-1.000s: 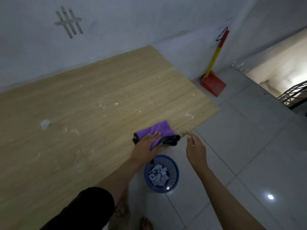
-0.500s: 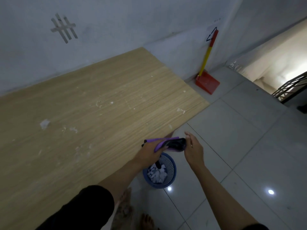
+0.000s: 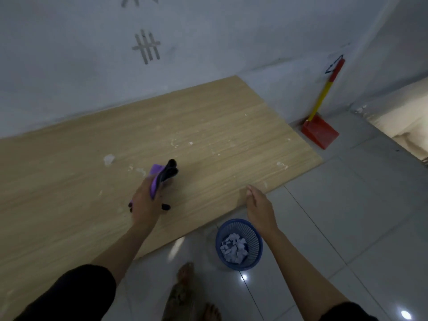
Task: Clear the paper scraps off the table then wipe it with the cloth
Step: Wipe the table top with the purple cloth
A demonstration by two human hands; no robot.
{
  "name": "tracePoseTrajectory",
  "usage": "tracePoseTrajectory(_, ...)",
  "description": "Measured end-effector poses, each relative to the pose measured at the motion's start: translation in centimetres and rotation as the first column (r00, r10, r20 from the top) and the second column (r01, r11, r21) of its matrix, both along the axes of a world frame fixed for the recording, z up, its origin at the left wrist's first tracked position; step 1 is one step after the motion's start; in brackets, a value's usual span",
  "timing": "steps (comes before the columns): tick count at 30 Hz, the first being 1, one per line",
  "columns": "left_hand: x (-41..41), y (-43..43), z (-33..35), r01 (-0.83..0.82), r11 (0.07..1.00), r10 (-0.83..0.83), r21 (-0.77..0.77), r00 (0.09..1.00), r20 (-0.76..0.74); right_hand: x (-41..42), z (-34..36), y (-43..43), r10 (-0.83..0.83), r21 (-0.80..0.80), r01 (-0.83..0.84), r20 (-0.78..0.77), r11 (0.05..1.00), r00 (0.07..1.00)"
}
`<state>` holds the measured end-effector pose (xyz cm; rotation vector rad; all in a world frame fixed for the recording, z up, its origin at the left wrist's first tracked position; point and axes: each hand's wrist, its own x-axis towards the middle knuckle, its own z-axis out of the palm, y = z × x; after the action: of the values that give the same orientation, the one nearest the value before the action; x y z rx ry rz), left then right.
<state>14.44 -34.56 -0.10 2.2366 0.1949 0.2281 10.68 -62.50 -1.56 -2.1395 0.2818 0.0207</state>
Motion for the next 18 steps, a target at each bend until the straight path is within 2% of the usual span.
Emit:
tracePoseTrajectory(3, -0.5, 2.0, -1.9, -0.046, 0.99, 0.08, 0.131, 0.962, -0.261, 0.3, -0.8, 1.5, 0.086, -0.026, -0.088, -0.047, 0.996, 0.995)
tracePoseTrajectory(4, -0.8, 1.7, -2.1, -0.034, 0.992, 0.07, 0.123, 0.952, -0.298, 0.2, -1.1, 1.8, 0.093, -0.026, -0.094, -0.053, 0.995, 0.994)
tracePoseTrajectory(7, -1.9, -1.2, -2.2, 0.058, 0.993, -0.027, 0.103, 0.96, -0.278, -0.1, -1.7, 2.9, 0.027, -0.028, -0.028, -0.016, 0.999, 0.999)
tracePoseTrajectory(9, -2.6, -3.6, -2.5, 0.145, 0.989, -0.134, 0.016, 0.945, -0.299, -0.2, -1.7, 3.9, -0.063, -0.082, 0.068, 0.071, 0.994, 0.995)
tracePoseTrajectory(11, -3.4, -6.2, -2.3, 0.181, 0.973, -0.219, -0.146, 0.924, -0.314, -0.4, -1.0, 5.9, -0.084, -0.118, 0.11, 0.208, 0.987, 0.975)
tracePoseTrajectory(13, -4.0, -7.9, -1.4, 0.094, 0.941, -0.191, -0.326, 0.941, -0.279, -0.2, -0.2, 8.8, 0.035, -0.105, -0.004, 0.294, 0.994, 0.955)
tracePoseTrajectory(15, -4.3, -8.1, -0.2, -0.038, 0.891, -0.069, -0.452, 0.974, -0.217, 0.2, 0.0, 11.9, 0.198, -0.046, -0.193, 0.241, 0.98, 0.95)
tracePoseTrajectory(16, -4.3, -7.4, 0.1, -0.084, 0.883, -0.009, -0.462, 0.981, -0.194, 0.5, -0.4, 13.2, 0.263, -0.031, -0.262, 0.182, 0.965, 0.947)
tracePoseTrajectory(17, -4.3, -6.4, 0.0, -0.105, 0.901, 0.031, -0.422, 0.984, -0.178, 0.7, -1.1, 14.3, 0.299, -0.073, -0.292, 0.1, 0.954, 0.949)
tracePoseTrajectory(18, -4.3, -5.1, -0.7, -0.101, 0.93, 0.046, -0.352, 0.986, -0.161, 0.7, -2.0, 15.1, 0.309, -0.191, -0.3, 0.018, 0.935, 0.951)
